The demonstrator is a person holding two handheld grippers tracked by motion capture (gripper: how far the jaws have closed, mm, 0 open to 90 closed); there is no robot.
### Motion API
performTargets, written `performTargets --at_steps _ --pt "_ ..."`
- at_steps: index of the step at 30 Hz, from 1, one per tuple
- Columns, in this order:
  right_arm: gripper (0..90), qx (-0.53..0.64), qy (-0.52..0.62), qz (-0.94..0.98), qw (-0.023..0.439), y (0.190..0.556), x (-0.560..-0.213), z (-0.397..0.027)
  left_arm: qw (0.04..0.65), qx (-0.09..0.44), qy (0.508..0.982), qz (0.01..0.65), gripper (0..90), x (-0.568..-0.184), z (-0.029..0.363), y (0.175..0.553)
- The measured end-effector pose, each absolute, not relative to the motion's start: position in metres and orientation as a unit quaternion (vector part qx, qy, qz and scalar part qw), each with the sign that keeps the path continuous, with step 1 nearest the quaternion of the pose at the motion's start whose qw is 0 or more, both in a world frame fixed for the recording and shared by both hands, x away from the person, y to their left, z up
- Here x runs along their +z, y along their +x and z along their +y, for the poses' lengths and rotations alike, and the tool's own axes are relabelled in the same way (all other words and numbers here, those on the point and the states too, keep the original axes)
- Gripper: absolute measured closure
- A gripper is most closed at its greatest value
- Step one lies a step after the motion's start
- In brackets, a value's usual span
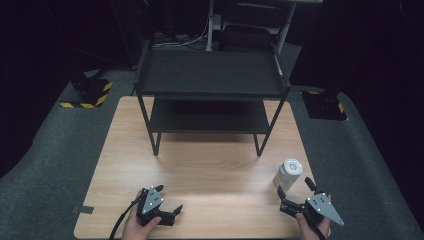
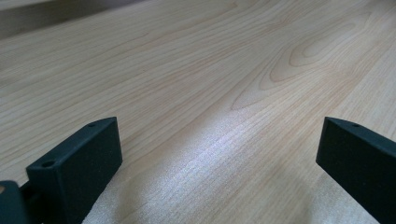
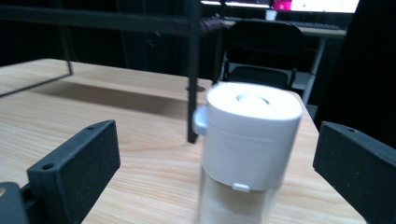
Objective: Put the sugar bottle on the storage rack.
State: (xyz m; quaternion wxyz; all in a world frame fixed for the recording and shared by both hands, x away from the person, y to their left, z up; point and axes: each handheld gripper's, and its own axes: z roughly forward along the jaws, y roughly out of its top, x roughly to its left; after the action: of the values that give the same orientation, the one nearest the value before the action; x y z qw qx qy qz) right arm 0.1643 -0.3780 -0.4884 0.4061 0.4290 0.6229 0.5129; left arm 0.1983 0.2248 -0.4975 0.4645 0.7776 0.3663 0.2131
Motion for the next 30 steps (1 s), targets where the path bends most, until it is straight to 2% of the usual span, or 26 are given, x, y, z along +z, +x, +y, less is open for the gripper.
performTargets --at_steps 14,20,21,25,30 --pt "1.1 0.481 0.472 0.621 0.401 0.211 -0.503 -0.366 0.465 0.213 0.777 0.367 0.6 -0.498 0.225 0.198" --pt "18.5 0.481 0.474 0.613 0.410 0.215 -0.510 -0.362 0.466 0.213 0.776 0.367 0.6 -0.498 0.225 0.198" --pt "18.5 0.481 0.474 0.613 0.410 0.215 -0.510 -0.362 0.466 0.213 0.776 0.367 0.6 -0.498 0.225 0.198" --pt "29.2 0.493 0.480 0.601 0.406 0.213 -0.512 -0.364 0.466 0.213 0.776 0.367 0.6 -0.498 0.225 0.198" --pt "30.7 0.495 0.481 0.601 0.403 0.211 -0.508 -0.365 0.467 0.212 0.776 0.367 0.6 -0.498 0.226 0.198"
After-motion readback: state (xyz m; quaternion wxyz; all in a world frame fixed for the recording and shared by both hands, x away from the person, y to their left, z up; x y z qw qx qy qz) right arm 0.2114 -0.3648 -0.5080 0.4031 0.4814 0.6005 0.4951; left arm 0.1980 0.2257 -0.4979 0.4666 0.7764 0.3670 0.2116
